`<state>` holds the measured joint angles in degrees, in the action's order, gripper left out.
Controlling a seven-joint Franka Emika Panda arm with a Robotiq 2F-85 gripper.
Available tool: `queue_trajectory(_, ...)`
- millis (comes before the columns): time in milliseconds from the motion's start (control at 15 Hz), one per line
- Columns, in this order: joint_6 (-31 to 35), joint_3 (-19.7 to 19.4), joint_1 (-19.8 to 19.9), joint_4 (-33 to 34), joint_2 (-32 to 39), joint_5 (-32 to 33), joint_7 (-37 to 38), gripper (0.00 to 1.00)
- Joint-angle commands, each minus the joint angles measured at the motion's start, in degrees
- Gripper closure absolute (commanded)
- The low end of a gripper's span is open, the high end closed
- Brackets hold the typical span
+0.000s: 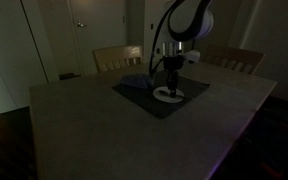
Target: Move the spoon on the plate to the right of the plate
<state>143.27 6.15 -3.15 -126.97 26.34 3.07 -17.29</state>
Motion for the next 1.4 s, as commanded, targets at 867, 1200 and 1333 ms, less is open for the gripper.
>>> queue_trajectory(867,1.2,-4.6,7.1,-4.5,-3.9,-1.5,3.5,0.97)
queue_trajectory(1200,5.1,-4.6,8.5,-2.8,-1.1,-1.7,3.7,0.97)
queue_trajectory(1333,8.2,-4.1,8.7,-2.2,0.5,-1.7,3.0,0.97)
